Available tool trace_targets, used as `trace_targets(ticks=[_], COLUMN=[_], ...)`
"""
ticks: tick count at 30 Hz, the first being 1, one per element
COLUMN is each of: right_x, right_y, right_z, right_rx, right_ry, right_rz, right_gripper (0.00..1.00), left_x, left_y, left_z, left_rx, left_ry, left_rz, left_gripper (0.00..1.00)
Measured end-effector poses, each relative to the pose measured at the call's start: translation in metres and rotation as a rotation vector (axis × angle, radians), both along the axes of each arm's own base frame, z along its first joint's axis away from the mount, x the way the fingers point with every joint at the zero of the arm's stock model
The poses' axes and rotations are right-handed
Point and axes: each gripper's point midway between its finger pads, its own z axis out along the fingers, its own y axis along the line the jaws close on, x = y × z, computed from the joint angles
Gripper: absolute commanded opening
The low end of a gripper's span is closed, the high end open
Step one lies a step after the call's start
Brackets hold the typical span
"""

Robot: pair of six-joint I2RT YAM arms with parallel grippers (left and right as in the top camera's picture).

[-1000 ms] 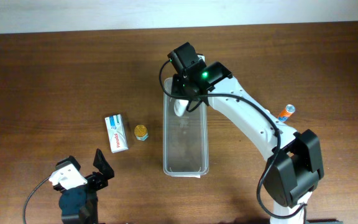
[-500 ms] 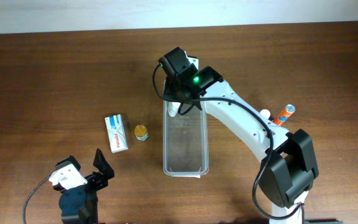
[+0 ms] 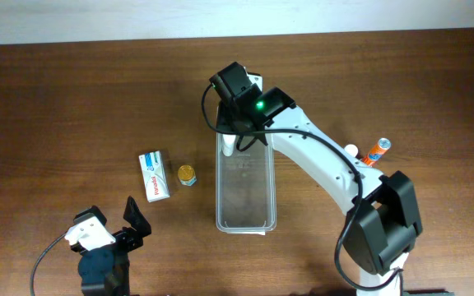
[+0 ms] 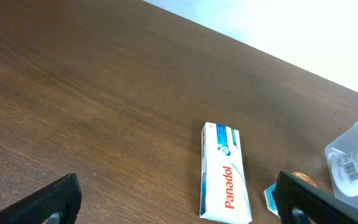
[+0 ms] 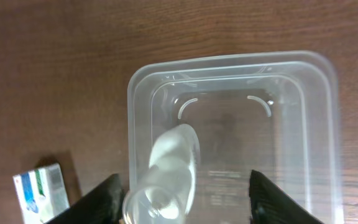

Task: Pack container
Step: 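Carry the white bottle with right gripper into the container and release, then move right gripper back and grasp the dark white-capped bottle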

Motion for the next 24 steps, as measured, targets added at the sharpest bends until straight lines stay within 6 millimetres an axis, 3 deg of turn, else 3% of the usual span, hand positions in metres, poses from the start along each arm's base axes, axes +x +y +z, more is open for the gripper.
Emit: trace_targets(ticks=[4, 7, 10, 13, 17, 20, 24], right_x=[-0.010, -0.024, -0.039, -0.050, -0.056, -0.052, -0.052], right_y=[-0.015, -0.041, -0.083, -0.138, -0.207, -0.240, -0.265], right_z=[0.027, 0.068, 0.108, 0.127, 0.119, 0.105, 0.070], right_rx=[-0.040, -0.069, -0.100, -0.148, -0.235, -0.269, -0.255], right_ry=[-0.032, -0.084, -0.127, -0.113, -0.022, 0.038, 0.162], right_rz=[0.025, 0.009, -0.051, -0.148, -0.274, -0.326, -0.340], right_gripper=[0.77, 0.81, 0.82, 0.82, 0.80, 0.69, 0.66], left_x=[0.000, 0.000, 0.000, 0.000, 0.000, 0.000, 0.000], left_y=[0.000, 0.000, 0.000, 0.000, 0.000, 0.000, 0.000], left_z=[0.000, 0.000, 0.000, 0.000, 0.000, 0.000, 0.000], left_rx=[0.000, 0.000, 0.000, 0.000, 0.000, 0.000, 0.000], left_ry=[0.000, 0.000, 0.000, 0.000, 0.000, 0.000, 0.000], left_rz=[0.000, 0.000, 0.000, 0.000, 0.000, 0.000, 0.000], left_gripper=[0.99, 0.99, 0.99, 0.99, 1.00, 1.00, 0.99])
